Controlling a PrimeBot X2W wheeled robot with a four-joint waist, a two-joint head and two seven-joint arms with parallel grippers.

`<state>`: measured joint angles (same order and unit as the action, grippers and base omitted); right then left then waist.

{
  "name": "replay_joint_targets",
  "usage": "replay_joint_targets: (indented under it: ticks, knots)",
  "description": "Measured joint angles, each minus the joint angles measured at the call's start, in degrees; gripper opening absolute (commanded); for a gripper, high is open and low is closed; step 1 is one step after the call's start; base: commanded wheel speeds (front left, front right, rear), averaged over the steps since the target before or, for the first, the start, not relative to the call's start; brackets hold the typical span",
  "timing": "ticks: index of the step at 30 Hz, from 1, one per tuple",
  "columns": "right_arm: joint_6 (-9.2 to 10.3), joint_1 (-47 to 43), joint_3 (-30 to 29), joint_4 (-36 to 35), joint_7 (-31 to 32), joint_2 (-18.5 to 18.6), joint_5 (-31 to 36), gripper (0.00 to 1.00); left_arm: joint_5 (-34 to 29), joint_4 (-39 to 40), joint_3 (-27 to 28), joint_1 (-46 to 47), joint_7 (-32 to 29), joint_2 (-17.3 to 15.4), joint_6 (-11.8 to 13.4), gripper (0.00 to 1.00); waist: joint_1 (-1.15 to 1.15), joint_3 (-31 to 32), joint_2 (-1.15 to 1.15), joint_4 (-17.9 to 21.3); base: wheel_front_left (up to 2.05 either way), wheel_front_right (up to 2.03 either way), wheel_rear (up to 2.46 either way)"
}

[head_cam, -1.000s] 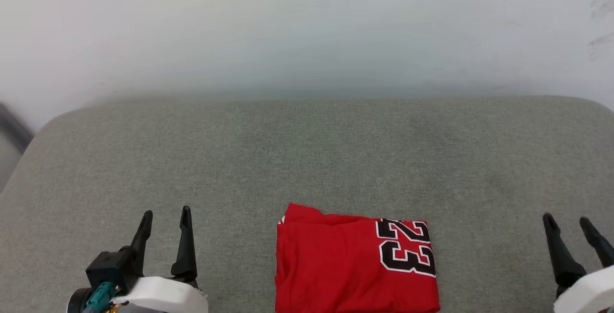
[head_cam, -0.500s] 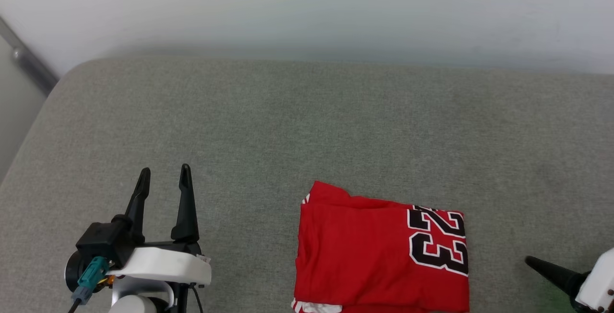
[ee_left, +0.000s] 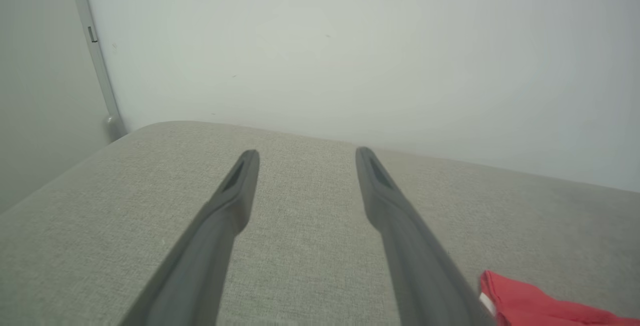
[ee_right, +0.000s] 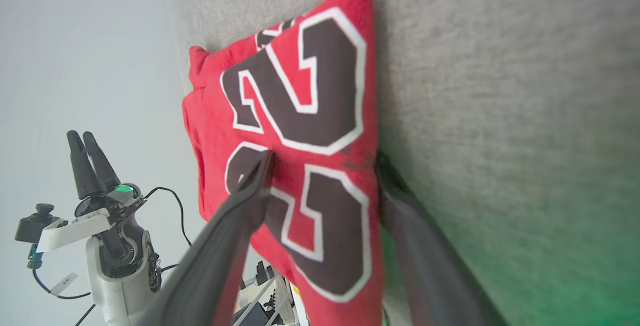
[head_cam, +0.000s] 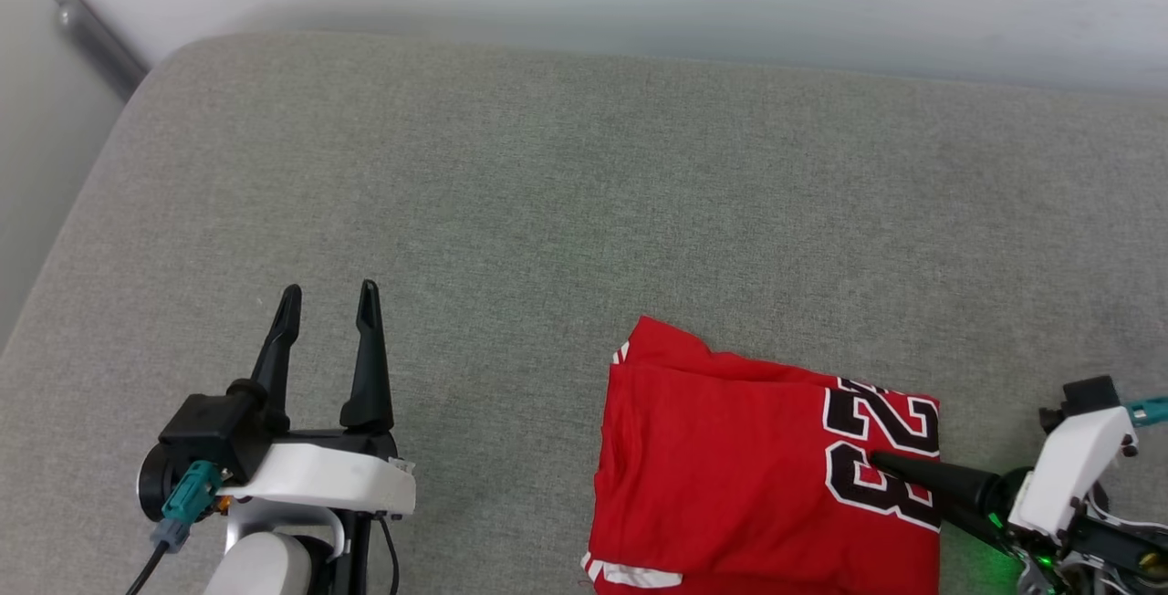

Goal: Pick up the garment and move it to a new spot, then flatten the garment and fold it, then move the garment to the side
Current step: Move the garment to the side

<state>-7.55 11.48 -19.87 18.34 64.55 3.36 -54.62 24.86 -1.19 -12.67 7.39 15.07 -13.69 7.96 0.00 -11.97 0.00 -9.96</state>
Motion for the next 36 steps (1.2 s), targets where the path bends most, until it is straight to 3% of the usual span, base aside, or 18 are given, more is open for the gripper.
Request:
replay_joint_targets:
  ticks: [1,2,3,10,20,25,29,36]
  knots:
    - [0.0,0.25,0.7,0.7,-0.56,0.12,-0.11,0.38,-0.08,-0.26,0.07,0.0,0.0,0.01,0.0,1.0,0.0,0.0,0.0,-0.06,0.0,0.0,0.0]
    - [0.0,0.38,1.33,1.34,-1.22,0.15,-0.33,0.13,-0.22,-0.51,0.12,-0.01,0.0,0.12,0.0,1.0,0.0,0.09,0.0,-0.07,0.0,0.0,0.0]
    - [0.0,0.44,1.96,1.71,-1.85,0.18,-0.19,0.0,-0.35,-0.65,0.31,-0.01,0.0,0.18,0.0,1.0,0.0,0.22,0.0,-0.04,0.0,0.0,0.0]
    - [0.05,0.47,8.28,-1.14,-7.03,0.91,5.59,0.0,-0.6,-1.45,0.62,-0.9,0.0,0.12,-0.37,1.0,0.0,2.53,0.0,1.51,0.0,0.0,0.0]
    - [0.04,1.12,22.45,-7.82,-15.22,12.79,21.37,0.0,-1.43,-0.05,-0.09,-3.69,-0.2,-0.24,0.37,1.0,0.0,5.63,0.0,9.06,0.0,0.0,0.0]
    - [0.04,2.71,24.3,-7.71,-16.17,16.05,26.02,0.0,-1.26,2.07,-0.04,-3.96,-1.05,-1.11,0.14,1.0,0.0,5.73,0.0,15.02,0.0,0.0,0.0]
    - [0.04,5.7,23.68,-6.05,-18.84,16.38,28.14,0.0,-1.52,4.11,-0.57,-3.23,-2.14,-1.85,-0.02,1.0,0.0,4.69,0.0,20.03,0.0,0.0,0.0]
    - [0.04,13.54,18.85,-1.55,-26.43,17.83,29.96,0.0,-3.75,9.79,-2.07,5.17,-5.15,-3.41,-1.19,1.0,0.0,-2.8,0.0,25.09,0.0,0.0,0.0]
